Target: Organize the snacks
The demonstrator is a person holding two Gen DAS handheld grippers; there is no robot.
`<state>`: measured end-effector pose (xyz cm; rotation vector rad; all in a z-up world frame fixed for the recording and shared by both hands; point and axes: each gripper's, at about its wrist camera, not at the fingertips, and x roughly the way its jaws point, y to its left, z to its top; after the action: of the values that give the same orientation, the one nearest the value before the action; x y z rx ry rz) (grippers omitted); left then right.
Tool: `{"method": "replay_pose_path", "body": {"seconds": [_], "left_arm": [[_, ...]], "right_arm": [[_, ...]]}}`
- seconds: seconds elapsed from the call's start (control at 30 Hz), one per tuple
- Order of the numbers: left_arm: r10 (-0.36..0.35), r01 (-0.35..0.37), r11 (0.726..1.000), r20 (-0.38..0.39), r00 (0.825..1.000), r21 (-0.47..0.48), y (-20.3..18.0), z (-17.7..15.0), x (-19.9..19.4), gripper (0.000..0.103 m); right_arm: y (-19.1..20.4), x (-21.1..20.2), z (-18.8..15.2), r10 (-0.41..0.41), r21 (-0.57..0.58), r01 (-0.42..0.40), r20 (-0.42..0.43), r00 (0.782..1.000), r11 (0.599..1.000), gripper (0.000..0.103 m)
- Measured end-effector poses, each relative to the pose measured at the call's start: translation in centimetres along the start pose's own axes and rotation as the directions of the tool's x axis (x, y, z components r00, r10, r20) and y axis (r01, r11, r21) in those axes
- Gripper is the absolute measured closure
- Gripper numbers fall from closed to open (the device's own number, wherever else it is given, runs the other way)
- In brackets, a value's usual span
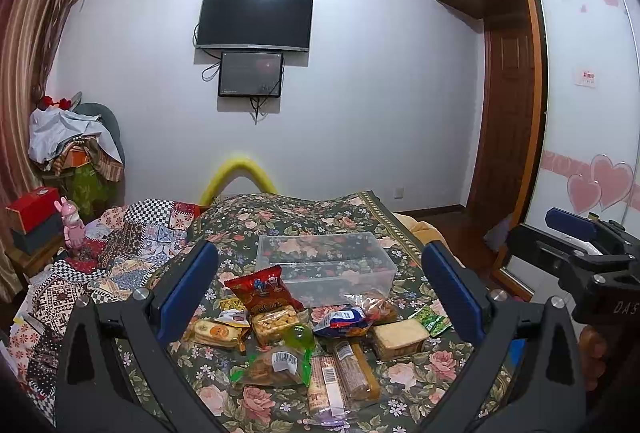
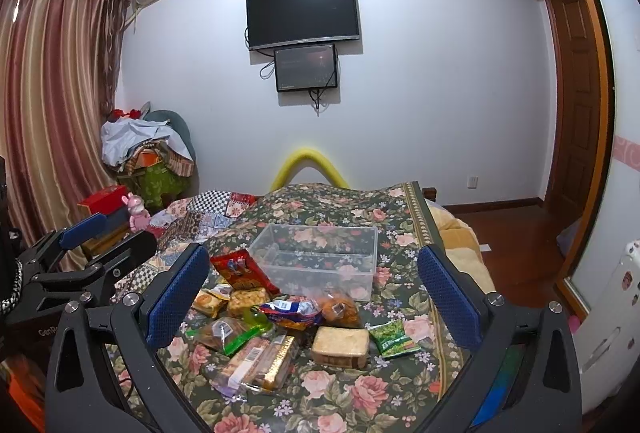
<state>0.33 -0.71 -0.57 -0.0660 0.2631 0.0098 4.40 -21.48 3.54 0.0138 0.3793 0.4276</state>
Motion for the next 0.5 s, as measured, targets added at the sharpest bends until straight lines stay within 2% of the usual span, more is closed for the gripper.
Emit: {"method": "replay_pose_path", "body": {"seconds": [0.5], "left_arm": [[-0.003,0.003,1.0,0.007,1.0,-0.002,0.02,0.17,-0.45,0.0]], "right_arm": [[-0.09,0.03,0.04,0.005,0.002,-0.005,0.0,1.0,1.0,0.0]]}}
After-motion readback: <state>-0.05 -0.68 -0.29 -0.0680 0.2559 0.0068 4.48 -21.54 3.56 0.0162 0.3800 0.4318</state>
